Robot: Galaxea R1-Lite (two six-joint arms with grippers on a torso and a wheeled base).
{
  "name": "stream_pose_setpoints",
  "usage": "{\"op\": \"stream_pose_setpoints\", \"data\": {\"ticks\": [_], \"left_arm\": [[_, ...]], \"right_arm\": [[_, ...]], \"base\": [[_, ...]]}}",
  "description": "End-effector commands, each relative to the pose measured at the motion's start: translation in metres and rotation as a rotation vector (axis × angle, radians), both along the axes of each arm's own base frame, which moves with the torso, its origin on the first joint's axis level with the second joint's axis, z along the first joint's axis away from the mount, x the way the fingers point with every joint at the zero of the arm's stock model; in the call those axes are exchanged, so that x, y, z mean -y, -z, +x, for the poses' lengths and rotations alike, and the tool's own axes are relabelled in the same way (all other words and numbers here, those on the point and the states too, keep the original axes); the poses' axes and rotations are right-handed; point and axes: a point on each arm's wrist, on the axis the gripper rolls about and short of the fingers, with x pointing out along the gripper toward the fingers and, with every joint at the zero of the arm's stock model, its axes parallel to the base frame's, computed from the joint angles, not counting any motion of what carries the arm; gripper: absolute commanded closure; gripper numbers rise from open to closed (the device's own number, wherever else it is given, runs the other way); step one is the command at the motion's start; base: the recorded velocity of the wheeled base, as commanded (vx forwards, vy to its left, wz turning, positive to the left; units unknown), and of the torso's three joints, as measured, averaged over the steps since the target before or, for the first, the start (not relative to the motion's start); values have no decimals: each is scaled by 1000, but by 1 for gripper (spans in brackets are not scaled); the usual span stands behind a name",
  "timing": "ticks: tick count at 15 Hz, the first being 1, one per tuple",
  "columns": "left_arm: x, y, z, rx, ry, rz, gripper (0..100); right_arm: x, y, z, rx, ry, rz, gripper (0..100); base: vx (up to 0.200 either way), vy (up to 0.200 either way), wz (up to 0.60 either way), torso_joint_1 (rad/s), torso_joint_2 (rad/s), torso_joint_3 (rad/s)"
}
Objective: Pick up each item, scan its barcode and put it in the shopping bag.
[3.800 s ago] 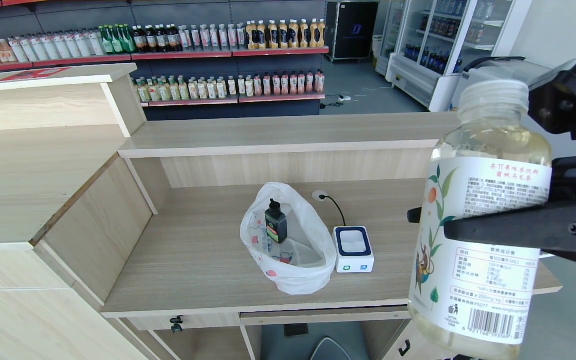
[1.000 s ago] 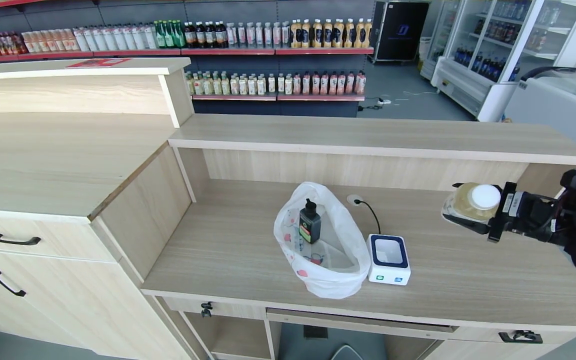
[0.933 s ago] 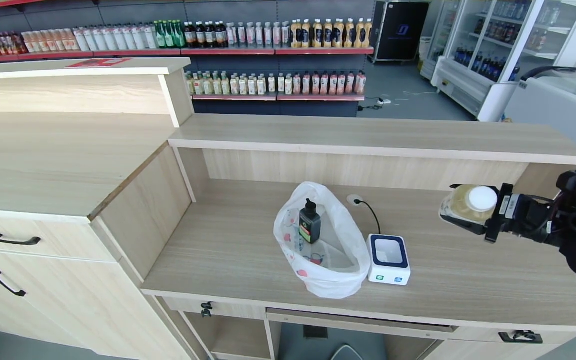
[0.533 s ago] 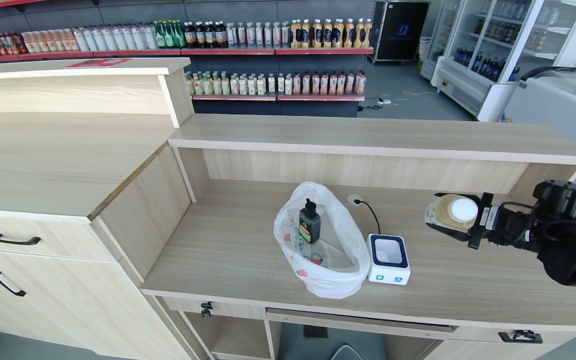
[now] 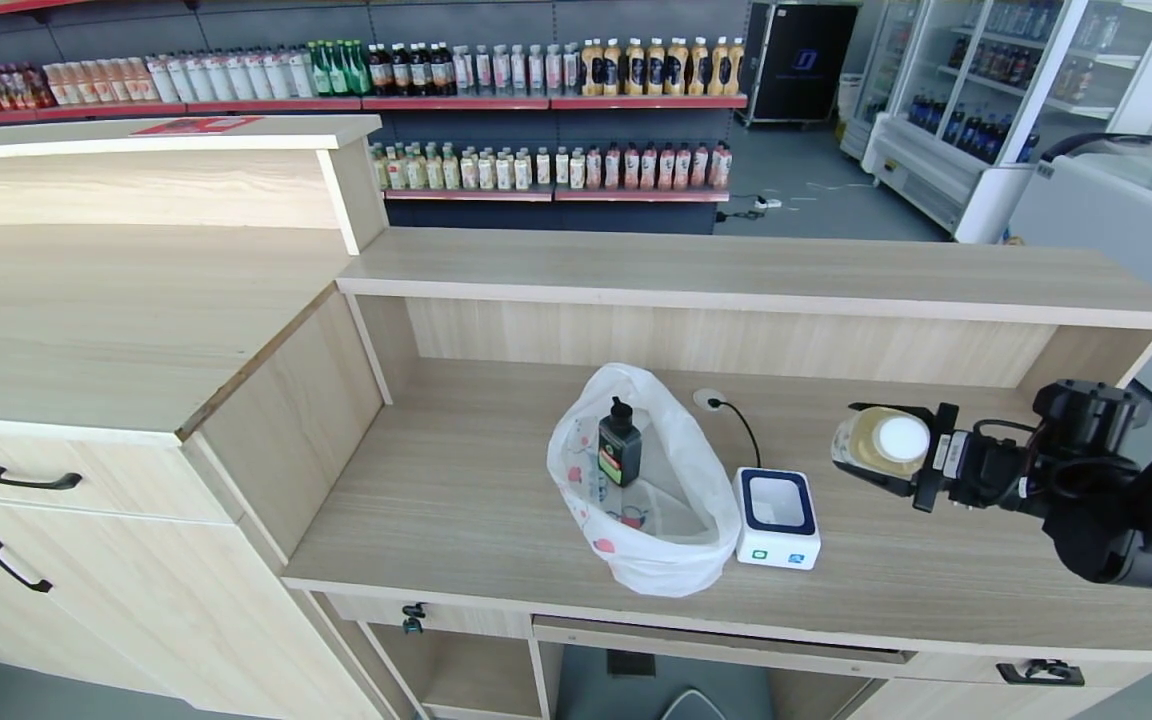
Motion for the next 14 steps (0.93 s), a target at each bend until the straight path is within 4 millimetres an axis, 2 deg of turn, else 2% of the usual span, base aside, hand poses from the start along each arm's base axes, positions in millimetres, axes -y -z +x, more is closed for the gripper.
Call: {"op": "stream_pose_setpoints", "data": {"ticks": [1, 12, 14], "left_arm": [[0, 0, 0, 0, 0, 0, 0], [0, 0, 0, -2, 0, 0, 0], [0, 0, 0, -2, 0, 0, 0]], "right_arm": [[-4, 8, 2, -12, -11, 3, 100], [-16, 30, 12, 6, -43, -10, 100], [-19, 29, 16, 17, -53, -10, 100]], "base": [[0, 0, 0, 0, 0, 0], [0, 0, 0, 0, 0, 0], [0, 0, 0, 0, 0, 0]]}}
